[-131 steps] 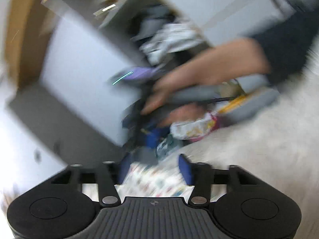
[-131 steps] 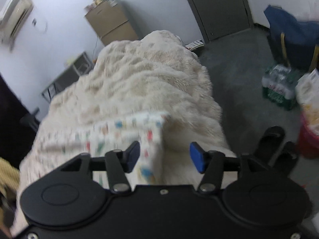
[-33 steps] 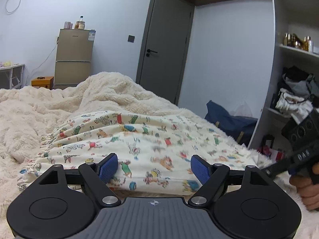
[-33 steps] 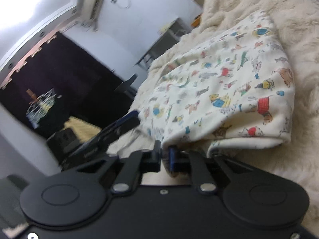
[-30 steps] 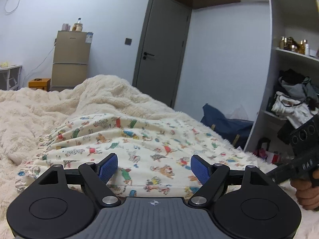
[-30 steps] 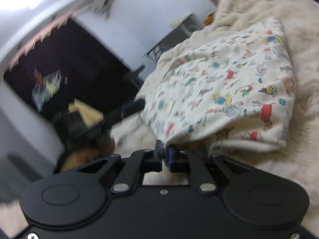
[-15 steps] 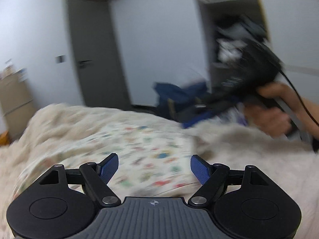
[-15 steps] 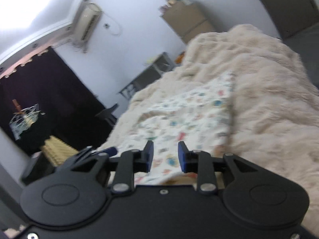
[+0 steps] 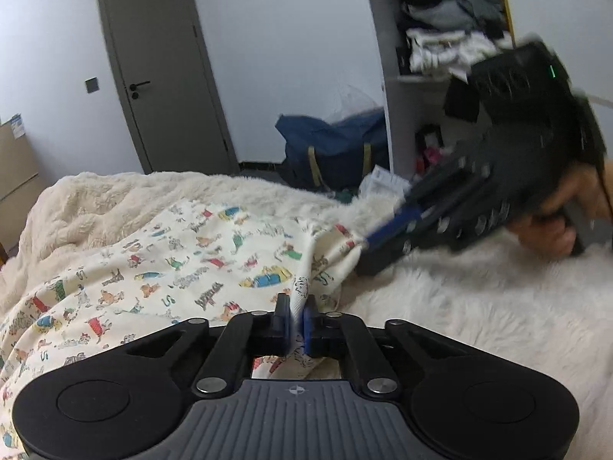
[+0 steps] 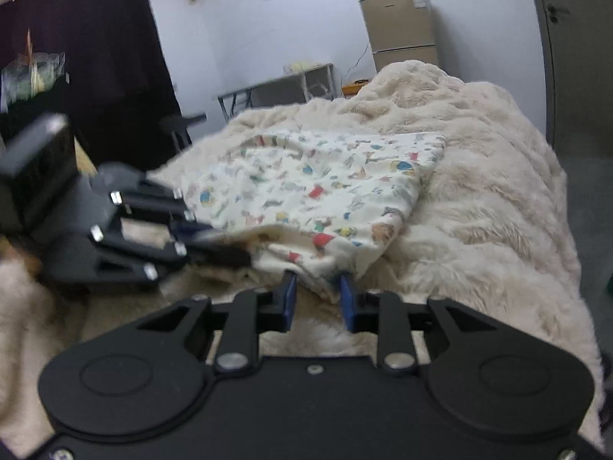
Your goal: Fold clothes
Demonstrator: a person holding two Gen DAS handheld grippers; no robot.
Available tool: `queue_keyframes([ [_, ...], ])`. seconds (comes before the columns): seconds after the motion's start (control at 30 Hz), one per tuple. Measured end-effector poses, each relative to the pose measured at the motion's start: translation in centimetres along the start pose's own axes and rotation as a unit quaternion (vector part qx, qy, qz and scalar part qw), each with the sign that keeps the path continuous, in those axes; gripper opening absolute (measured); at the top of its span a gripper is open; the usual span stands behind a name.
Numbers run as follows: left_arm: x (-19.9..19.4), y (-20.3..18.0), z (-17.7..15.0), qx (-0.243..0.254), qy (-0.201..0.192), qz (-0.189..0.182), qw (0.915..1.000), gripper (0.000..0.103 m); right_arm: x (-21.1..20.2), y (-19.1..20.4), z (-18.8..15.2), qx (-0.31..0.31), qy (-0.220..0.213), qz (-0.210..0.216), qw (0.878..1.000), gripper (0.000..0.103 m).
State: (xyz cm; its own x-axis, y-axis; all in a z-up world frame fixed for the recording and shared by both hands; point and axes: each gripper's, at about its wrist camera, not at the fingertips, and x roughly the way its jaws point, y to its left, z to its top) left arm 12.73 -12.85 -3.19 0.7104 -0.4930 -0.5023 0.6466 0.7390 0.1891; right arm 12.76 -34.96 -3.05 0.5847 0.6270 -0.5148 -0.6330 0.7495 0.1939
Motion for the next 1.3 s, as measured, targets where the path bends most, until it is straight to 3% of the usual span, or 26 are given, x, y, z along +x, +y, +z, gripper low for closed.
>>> queue_keyframes([
  [0.07, -1.4, 0.2, 0.2, -0.003, -0.034, -0.015, 0.9993, 0.002, -1.8, 0.2, 0.4, -0.025, -0.017, 0.002, 1.0, 0.0],
  [0.2, -2.3, -0.8, 1.1, 0.031, -0.048, -0.031, 0.9979, 0.002, -4.5, 0.5, 1.0, -0.069, -0.027, 0.017, 0.997, 0.0],
  [0.27, -2.0, -1.9, 0.8, 0.065, -0.029, -0.043, 0.9966, 0.002, -4.4, 1.1, 0.5, -0.107, 0.0, 0.023, 0.994, 0.0],
  [0.37, -0.4, -3.5, -0.1, 0.116, 0.03, -0.045, 0.9918, 0.002, -2.8, 1.8, -0.8, -0.153, 0.073, 0.038, 0.985, 0.0],
  [0.43, -0.2, -4.2, -0.3, 0.138, 0.034, -0.038, 0.9891, 0.002, -2.9, 1.6, -1.2, -0.169, 0.082, 0.052, 0.981, 0.0],
  [0.47, -0.3, -4.3, -0.1, 0.141, 0.033, -0.037, 0.9888, 0.006, -3.3, 0.8, -0.8, -0.149, 0.069, 0.059, 0.985, 0.008],
  [0.5, -0.4, -4.4, 0.2, 0.143, 0.031, -0.032, 0.9887, 0.01, -3.7, -0.4, -0.2, -0.116, 0.05, 0.068, 0.99, 0.023],
  [0.57, -0.7, -4.7, 1.0, 0.143, 0.021, -0.034, 0.989, 0.046, -3.9, -3.4, 1.6, -0.027, 0.005, 0.077, 0.997, 0.05],
  [0.67, 0.1, -5.2, 2.4, 0.138, 0.011, -0.053, 0.9889, 0.053, -2.6, -7.9, 4.5, 0.104, -0.044, 0.058, 0.992, 0.052],
  [0.73, 2.3, -6.3, 3.7, 0.153, 0.019, -0.051, 0.9867, 0.056, 0.2, -11.5, 6.6, 0.207, -0.051, 0.032, 0.977, 0.051],
  [0.83, 5.5, -8.2, 4.5, 0.183, 0.033, -0.011, 0.9825, 0.055, 4.4, -14.2, 8.1, 0.272, -0.026, 0.01, 0.962, 0.051],
  [0.9, 7.0, -9.1, 4.1, 0.19, 0.04, 0.009, 0.9809, 0.041, 6.8, -15.5, 8.9, 0.298, -0.008, 0.002, 0.955, 0.051],
  [0.93, 7.1, -9.3, 3.6, 0.192, 0.038, 0.017, 0.9806, 0.025, 7.5, -15.7, 9.1, 0.298, -0.001, 0.004, 0.955, 0.051],
  [1.03, 6.8, -10.2, 2.5, 0.212, 0.023, 0.029, 0.9765, 0.013, 11.4, -16.0, 10.2, 0.298, 0.026, -0.001, 0.954, 0.051],
  [1.07, 6.6, -10.4, 2.2, 0.219, 0.017, 0.03, 0.9751, 0.01, 12.2, -16.0, 10.4, 0.296, 0.032, -0.002, 0.955, 0.044],
  [1.1, 6.4, -10.4, 2.2, 0.22, 0.012, 0.028, 0.9751, 0.009, 12.7, -15.9, 10.6, 0.295, 0.034, -0.004, 0.955, 0.021],
  [1.13, 6.3, -10.4, 2.3, 0.217, 0.009, 0.026, 0.9758, 0.007, 13.2, -15.8, 10.9, 0.296, 0.033, -0.008, 0.955, 0.008],
  [1.17, 6.1, -10.4, 2.4, 0.214, 0.006, 0.024, 0.9765, 0.006, 13.6, -15.7, 11.1, 0.299, 0.03, -0.013, 0.954, 0.004],
  [1.3, 5.6, -11.6, 2.9, 0.218, -0.011, 0.022, 0.9757, 0.005, 12.5, -16.5, 12.0, 0.323, -0.016, -0.043, 0.945, 0.003],
])
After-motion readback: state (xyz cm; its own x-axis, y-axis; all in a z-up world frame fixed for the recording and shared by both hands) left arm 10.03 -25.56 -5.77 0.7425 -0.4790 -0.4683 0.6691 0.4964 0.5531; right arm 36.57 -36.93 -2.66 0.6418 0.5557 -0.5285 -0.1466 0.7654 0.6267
